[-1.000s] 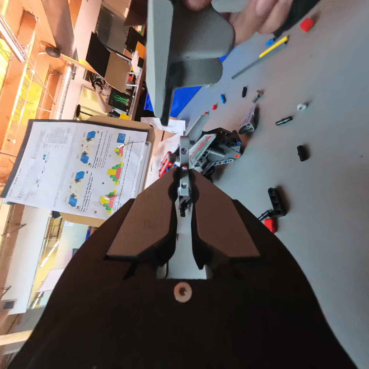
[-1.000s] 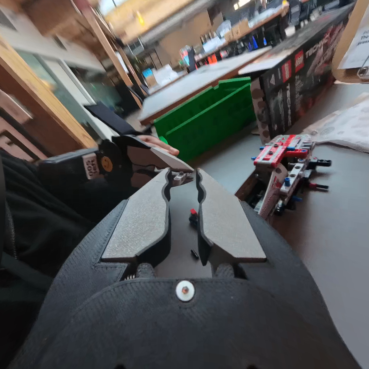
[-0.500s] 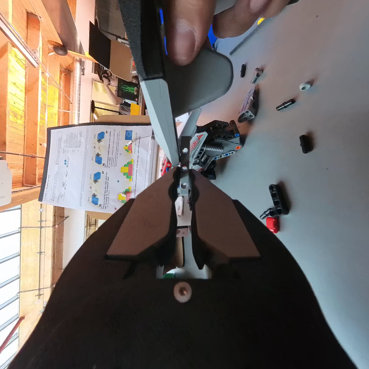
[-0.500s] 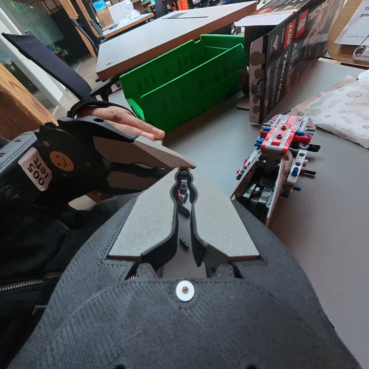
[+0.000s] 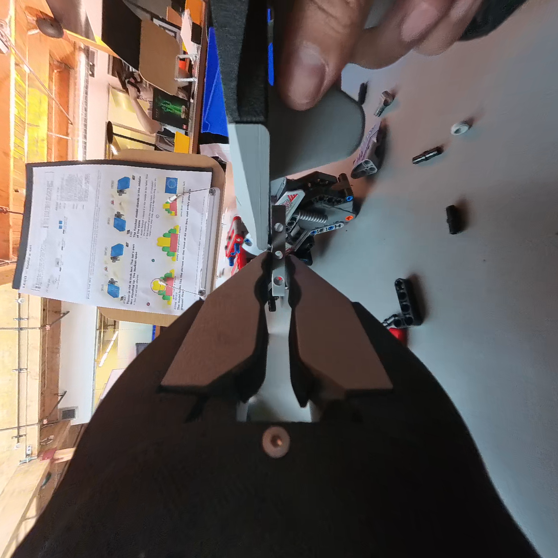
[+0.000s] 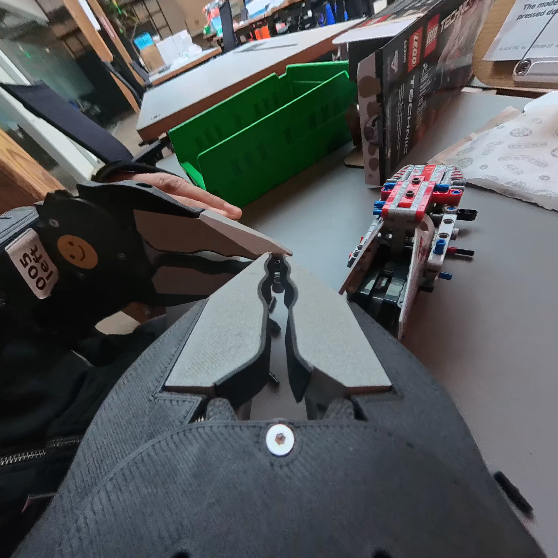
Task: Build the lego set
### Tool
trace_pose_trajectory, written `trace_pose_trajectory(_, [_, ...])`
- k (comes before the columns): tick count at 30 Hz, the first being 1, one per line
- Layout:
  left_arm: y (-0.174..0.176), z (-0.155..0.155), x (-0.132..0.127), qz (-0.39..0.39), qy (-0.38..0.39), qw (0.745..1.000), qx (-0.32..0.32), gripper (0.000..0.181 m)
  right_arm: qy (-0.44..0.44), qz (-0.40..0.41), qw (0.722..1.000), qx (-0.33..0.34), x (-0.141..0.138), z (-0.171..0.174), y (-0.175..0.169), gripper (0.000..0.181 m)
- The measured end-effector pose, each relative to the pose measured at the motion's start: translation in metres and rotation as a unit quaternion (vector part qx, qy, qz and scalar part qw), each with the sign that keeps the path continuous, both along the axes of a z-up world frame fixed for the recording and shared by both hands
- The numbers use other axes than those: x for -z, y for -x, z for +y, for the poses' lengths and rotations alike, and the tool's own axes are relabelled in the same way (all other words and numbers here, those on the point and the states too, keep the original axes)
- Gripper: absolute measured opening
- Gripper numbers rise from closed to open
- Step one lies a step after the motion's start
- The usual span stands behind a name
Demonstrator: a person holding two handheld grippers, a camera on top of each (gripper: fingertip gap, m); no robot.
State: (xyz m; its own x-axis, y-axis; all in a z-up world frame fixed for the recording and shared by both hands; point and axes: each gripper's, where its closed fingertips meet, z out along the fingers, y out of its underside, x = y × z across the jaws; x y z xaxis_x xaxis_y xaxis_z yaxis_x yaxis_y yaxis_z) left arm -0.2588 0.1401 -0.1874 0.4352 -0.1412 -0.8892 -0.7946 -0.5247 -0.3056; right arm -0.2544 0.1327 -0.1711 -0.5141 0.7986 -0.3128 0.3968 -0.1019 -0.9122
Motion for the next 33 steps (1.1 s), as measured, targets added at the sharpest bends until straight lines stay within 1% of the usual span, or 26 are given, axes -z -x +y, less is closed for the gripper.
trace_pose_trajectory(3, [0.001,-0.001,0.000,-0.001,0.004,1.000,0.001,0.006,0.018,-0.001,1.000,0.004,0.000,-0.001,0.001,0.000])
trace_pose_trajectory(4, [-0.002,-0.001,0.004,-0.005,0.015,1.000,0.010,0.005,0.029,0.000,1.000,0.010,-0.001,0.001,0.003,0.000])
trace_pose_trajectory(5, [-0.012,0.000,0.009,-0.013,0.022,0.999,0.034,0.005,0.046,0.003,0.999,0.017,-0.004,0.005,0.004,0.000])
trace_pose_trajectory(6, [-0.017,0.002,0.012,-0.007,0.023,0.999,0.039,0.005,0.061,0.004,0.998,0.014,-0.008,0.006,0.004,0.000])
trace_pose_trajectory(7, [-0.014,0.002,0.013,-0.004,0.020,1.000,0.021,0.006,0.068,0.004,0.998,0.009,-0.011,0.007,0.003,0.000])
trace_pose_trajectory(9, [-0.008,0.002,0.013,-0.032,0.016,0.999,0.009,0.005,0.060,-0.003,0.998,0.004,-0.013,0.010,0.002,0.000])
trace_pose_trajectory(12, [0.000,0.000,0.007,-0.022,0.011,1.000,0.008,0.005,0.027,-0.033,0.999,-0.026,-0.007,0.009,-0.005,0.000])
trace_pose_trajectory(14, [-0.004,0.001,0.007,-0.014,0.013,1.000,0.013,0.005,0.001,-0.044,0.999,-0.031,-0.002,0.007,-0.006,0.012])
trace_pose_trajectory(15, [-0.006,0.002,0.008,-0.006,0.016,1.000,0.015,0.005,-0.013,-0.046,0.998,-0.033,0.000,0.006,-0.007,0.013])
trace_pose_trajectory(16, [-0.007,0.002,0.010,0.002,0.020,1.000,0.017,0.005,-0.029,-0.048,0.998,-0.035,0.003,0.004,-0.008,0.011])
trace_pose_trajectory(18, [-0.009,0.003,0.012,0.007,0.023,1.000,0.018,0.005,-0.057,-0.054,0.996,-0.040,0.009,0.000,-0.010,0.000])
trace_pose_trajectory(19, [-0.008,0.002,0.013,0.006,0.025,1.000,0.018,0.005,-0.065,-0.058,0.995,-0.040,0.012,0.000,-0.010,0.000])
trace_pose_trajectory(27, [-0.009,0.002,0.012,0.012,0.026,0.999,0.019,0.005,-0.050,-0.067,0.995,-0.052,0.011,-0.001,-0.012,0.003])
trace_pose_trajectory(33, [-0.008,0.001,0.013,0.015,0.029,0.999,0.019,0.005,-0.059,-0.079,0.993,-0.058,0.016,0.001,-0.014,0.003])
